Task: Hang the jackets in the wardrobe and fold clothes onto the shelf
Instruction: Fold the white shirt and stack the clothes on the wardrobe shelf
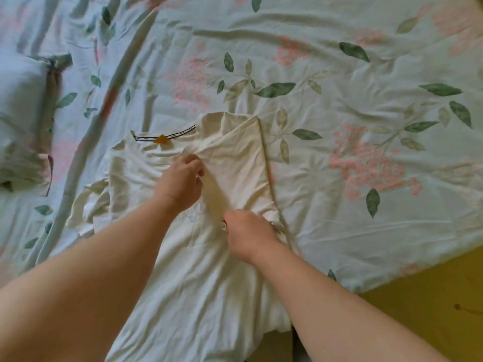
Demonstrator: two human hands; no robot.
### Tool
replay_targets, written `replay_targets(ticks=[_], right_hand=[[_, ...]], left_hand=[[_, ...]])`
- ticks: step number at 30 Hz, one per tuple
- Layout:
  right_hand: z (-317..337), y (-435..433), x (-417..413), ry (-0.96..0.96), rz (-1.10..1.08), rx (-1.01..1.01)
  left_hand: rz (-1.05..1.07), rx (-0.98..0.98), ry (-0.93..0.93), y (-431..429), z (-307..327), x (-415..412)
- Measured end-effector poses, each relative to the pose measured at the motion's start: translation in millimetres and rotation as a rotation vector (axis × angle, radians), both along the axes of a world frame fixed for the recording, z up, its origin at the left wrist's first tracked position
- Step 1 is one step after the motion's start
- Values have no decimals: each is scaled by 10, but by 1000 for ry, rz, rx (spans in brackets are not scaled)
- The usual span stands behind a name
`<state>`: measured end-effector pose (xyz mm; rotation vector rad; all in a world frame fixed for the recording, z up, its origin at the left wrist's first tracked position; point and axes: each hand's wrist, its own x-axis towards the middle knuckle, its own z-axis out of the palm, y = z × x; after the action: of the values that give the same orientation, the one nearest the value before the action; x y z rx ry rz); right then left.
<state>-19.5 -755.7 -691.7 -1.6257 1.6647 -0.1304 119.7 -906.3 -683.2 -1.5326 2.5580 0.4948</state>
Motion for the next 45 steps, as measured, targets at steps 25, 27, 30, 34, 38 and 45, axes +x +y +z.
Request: replay_targets(ticks=[25,27,30,34,38,45], right_hand=[[-92,-765,1695,76,274,66],[-128,-887,1953,60,299,45],[-157,-1049,2260,16,247,28],[-203,-1242,2494,10,191,-12],[-233,-1401,2702,37,178,-33],[-295,-1511,2823,171,174,15]], left_hand=[[1152,-179,9,-15,-132,2387],[1101,-50,-16,-226,-172,2629],[912,8,-145,-386,-259,2843],[912,-6,-20,-475,-299,2970],[1198,-121,195,-453,-245,3264],[1376,-134,435,-378,-223,3655]])
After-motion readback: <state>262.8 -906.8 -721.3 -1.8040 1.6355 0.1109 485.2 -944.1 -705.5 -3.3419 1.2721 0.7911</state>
